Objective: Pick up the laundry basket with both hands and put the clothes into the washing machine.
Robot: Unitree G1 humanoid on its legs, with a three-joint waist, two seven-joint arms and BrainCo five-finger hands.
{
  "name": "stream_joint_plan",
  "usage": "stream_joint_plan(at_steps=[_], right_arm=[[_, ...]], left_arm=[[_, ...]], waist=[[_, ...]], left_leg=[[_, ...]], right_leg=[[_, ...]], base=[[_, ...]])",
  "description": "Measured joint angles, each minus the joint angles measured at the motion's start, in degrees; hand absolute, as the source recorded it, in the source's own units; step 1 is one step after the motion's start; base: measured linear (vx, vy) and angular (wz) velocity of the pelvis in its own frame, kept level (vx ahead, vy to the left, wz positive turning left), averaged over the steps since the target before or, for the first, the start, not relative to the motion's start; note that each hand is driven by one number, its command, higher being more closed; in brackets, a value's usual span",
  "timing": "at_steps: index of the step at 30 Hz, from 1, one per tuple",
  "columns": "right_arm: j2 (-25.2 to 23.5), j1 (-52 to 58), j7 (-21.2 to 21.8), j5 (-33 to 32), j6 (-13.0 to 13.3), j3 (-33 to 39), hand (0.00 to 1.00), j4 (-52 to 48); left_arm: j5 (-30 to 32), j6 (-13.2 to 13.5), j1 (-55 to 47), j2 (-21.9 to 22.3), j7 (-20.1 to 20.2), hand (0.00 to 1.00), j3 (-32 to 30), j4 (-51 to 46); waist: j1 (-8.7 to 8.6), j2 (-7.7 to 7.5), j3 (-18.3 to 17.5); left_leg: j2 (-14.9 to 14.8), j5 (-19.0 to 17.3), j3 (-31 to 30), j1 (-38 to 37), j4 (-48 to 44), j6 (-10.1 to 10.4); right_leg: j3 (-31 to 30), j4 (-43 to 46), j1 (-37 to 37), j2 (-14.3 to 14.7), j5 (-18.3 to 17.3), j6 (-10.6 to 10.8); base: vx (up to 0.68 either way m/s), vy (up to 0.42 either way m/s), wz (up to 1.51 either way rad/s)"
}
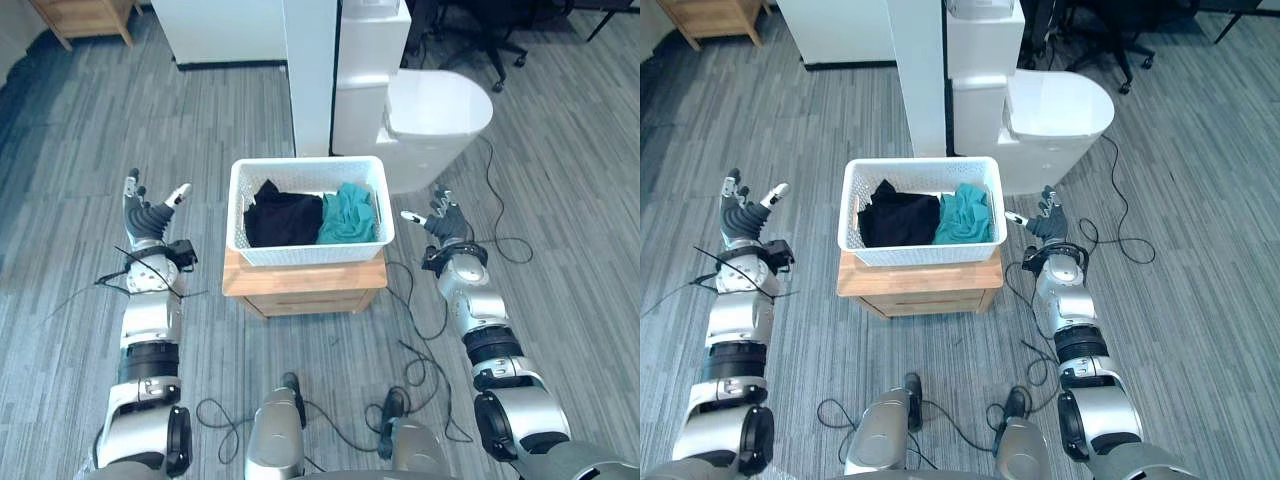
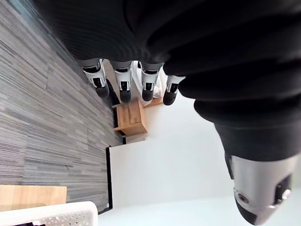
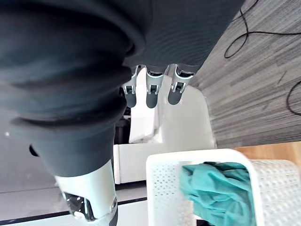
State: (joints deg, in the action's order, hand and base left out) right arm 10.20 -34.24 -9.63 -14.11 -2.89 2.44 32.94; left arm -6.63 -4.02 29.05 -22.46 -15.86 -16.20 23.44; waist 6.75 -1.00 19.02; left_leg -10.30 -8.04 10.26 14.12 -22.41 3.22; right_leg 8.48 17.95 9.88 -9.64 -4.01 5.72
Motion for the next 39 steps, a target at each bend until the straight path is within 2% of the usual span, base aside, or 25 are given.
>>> stream_joint_plan(at_steps=[1,3,5,7,9,11,14,17,20,22,23,24,26,28,29,31,34,35,36,39], right_arm=[[0.0,0.2,0.0,-0.8,-0.1,-0.8,0.0,1.2],[-0.1,0.2,0.1,-1.7,-0.1,-1.9,0.0,1.7],[0.0,-0.8,0.3,-1.9,0.0,-2.6,0.0,1.7],[0.8,-3.4,0.1,-2.5,0.1,-2.4,0.0,1.9],[2.5,-4.6,-0.2,-3.6,0.1,-2.2,0.0,2.0],[3.5,-4.9,-0.3,-3.8,0.2,-1.4,0.0,2.3],[4.4,-4.7,-0.9,-4.0,0.3,0.7,0.0,4.3],[4.6,-3.5,-3.2,-4.5,1.1,5.0,0.0,2.6],[4.5,0.5,-4.3,-5.1,2.5,7.6,0.0,-3.8],[3.7,3.9,-4.2,-5.0,2.6,9.4,0.0,-8.6],[2.7,7.4,-4.1,-4.2,2.6,10.3,0.0,-11.0],[2.1,8.5,-3.9,-3.6,2.6,10.6,0.0,-11.1],[-0.2,12.3,-3.7,-3.2,2.4,11.0,0.0,-11.1],[-1.9,13.8,-3.1,-3.2,2.4,10.0,0.0,-9.8],[-2.3,13.8,-2.3,-3.2,2.3,8.5,0.0,-7.3],[-2.3,13.8,-0.8,-2.9,2.2,6.5,0.0,-3.7],[-2.1,13.4,1.4,-1.7,2.2,5.5,0.0,-1.2],[-2.1,13.1,2.3,-1.6,2.2,5.2,0.0,0.1],[-2.0,12.4,2.8,-1.6,2.2,4.4,0.0,1.9],[-1.9,12.1,3.8,-1.6,1.8,4.3,0.0,3.9]], left_arm=[[0.0,-0.4,0.6,-0.1,-0.5,0.0,0.0,1.1],[0.0,-0.6,1.6,-0.6,-0.6,0.0,0.0,2.4],[-0.5,-0.6,3.6,-2.3,-0.6,0.0,0.3,5.1],[-1.9,-0.7,6.5,-4.1,-0.6,0.0,0.4,9.5],[-1.8,-0.7,8.6,-4.3,-0.5,0.0,1.1,11.4],[-1.8,-0.7,10.4,-5.0,-0.4,0.0,2.7,13.8],[-1.8,-0.7,13.8,-6.4,-0.4,0.0,5.0,18.4],[-1.7,-0.5,16.9,-5.8,-0.3,0.0,7.7,18.9],[-0.9,-0.5,17.8,-2.9,-0.4,0.0,9.6,16.8],[0.8,-0.3,15.4,0.2,-0.2,0.0,10.1,11.4],[1.4,-0.1,12.3,2.3,0.2,0.0,11.7,9.0],[1.8,-0.1,11.0,2.7,0.8,0.0,12.3,9.0],[2.9,-0.4,6.1,3.5,1.7,0.0,13.4,9.4],[2.8,-0.6,2.0,3.0,2.2,0.0,12.8,11.3],[2.6,-0.6,-0.8,2.8,2.4,0.0,11.3,12.4],[2.0,-0.7,-4.3,1.9,3.5,0.0,9.4,15.6],[0.9,-0.8,-5.7,0.3,4.8,0.0,8.8,18.5],[0.6,-0.7,-5.7,-0.4,5.4,0.0,8.8,19.6],[0.6,-0.7,-5.7,-1.4,5.8,0.0,8.6,20.5],[0.6,-0.7,-5.6,-2.7,5.9,0.0,7.6,22.1]], waist=[[-0.61,0.35,0.4],[-1.11,0.48,1.0],[0.35,0.55,2.8],[0.4,0.63,5.6],[0.69,-0.25,6.6],[0.66,-0.61,7.0],[0.82,-0.68,7.1],[1.7,-0.7,7.1],[1.94,-0.71,7.1],[2.83,-0.96,6.9],[3.5,-1.4,6.0],[3.47,-1.55,5.6],[3.1,-1.9,4.8],[2.87,-2.93,3.0],[2.78,-2.97,1.3],[1.66,-2.91,-2.7],[1.43,-2.31,-4.7],[1.41,-1.68,-4.7],[1.36,-1.58,-5.0],[0.86,-1.52,-5.0]], left_leg=[[-0.8,-0.6,-2.4,0.7,-1.8,0.8],[-2.1,-1.3,-5.7,2.3,-5.3,1.6],[-3.8,-1.4,-9.0,4.2,-8.6,1.8],[-3.9,-0.1,-13.4,6.1,-9.1,3.2],[-2.8,3.0,-13.5,6.2,-3.2,4.6],[-1.5,7.1,-13.4,6.1,2.5,4.6],[-1.8,10.6,-13.4,5.3,8.3,5.2],[-2.6,11.4,-13.1,5.3,10.1,5.7],[-3.2,11.2,-13.0,5.5,9.2,5.7],[-3.7,9.4,-12.8,5.6,6.7,5.6],[-3.8,5.9,-12.7,6.4,1.6,5.1],[-3.8,4.1,-12.7,6.5,-0.7,4.8],[-3.9,-2.0,-11.7,4.7,-6.9,3.7],[-4.2,-5.6,-9.7,2.0,-9.8,3.1],[-4.9,-6.8,-8.4,0.3,-10.7,2.9],[-5.8,-7.3,-7.8,-1.6,-9.7,2.1],[-6.0,-7.5,-6.5,-3.3,-8.0,1.2],[-6.4,-7.4,-5.7,-3.7,-7.3,0.6],[-6.5,-7.3,-5.3,-4.1,-6.6,0.5],[-6.8,-7.3,-5.2,-4.1,-6.3,0.4]], right_leg=[[2.2,1.8,-0.3,0.6,-2.0,-1.1],[4.6,4.1,-1.0,1.9,-4.1,-0.8],[5.8,6.9,-1.1,3.6,-5.2,-1.2],[7.7,10.3,0.2,4.3,-6.7,-1.4],[8.1,11.8,3.0,3.3,-7.4,-1.7],[8.3,11.6,4.9,2.3,-7.4,-1.7],[9.0,9.6,5.7,2.9,-6.5,-2.8],[9.5,8.0,5.9,3.5,-6.3,-2.7],[10.3,6.5,4.9,4.0,-5.1,-2.5],[10.3,5.7,3.5,4.5,-4.6,-2.0],[10.0,6.5,2.9,4.4,-5.7,-1.4],[9.8,6.8,2.2,4.2,-6.8,-0.9],[9.0,9.3,-0.9,3.3,-7.6,-1.1],[9.1,15.2,-0.7,1.4,-6.6,-2.0],[10.0,17.3,-0.6,0.8,-4.1,-3.3],[12.0,15.7,-1.9,0.6,0.8,-4.6],[11.4,12.6,-2.7,1.0,4.6,-5.6],[10.9,11.3,-2.7,1.3,3.5,-6.7],[10.2,7.7,-2.6,1.4,2.0,-6.3],[8.6,0.0,-2.6,0.5,2.7,-5.8]], base=[[0.01,-0.192,0.49],[0.04,-0.22,0.62],[0.01,-0.215,0.38],[-0.06,-0.203,0.47],[-0.07,-0.159,0.42],[-0.05,-0.135,0.28],[-0.05,-0.074,0.08],[-0.07,-0.025,-0.06],[-0.02,0.009,-0.03],[0.01,0.066,-0.13],[0.02,0.085,-0.22],[0.04,0.12,-0.28],[0.1,0.163,-0.29],[0.14,0.205,-0.47],[0.14,0.21,-0.44],[0.15,0.22,-0.23],[0.09,0.171,-0.14],[0.04,0.172,-0.21],[0.02,0.165,-0.2],[0.01,0.082,0.01]])
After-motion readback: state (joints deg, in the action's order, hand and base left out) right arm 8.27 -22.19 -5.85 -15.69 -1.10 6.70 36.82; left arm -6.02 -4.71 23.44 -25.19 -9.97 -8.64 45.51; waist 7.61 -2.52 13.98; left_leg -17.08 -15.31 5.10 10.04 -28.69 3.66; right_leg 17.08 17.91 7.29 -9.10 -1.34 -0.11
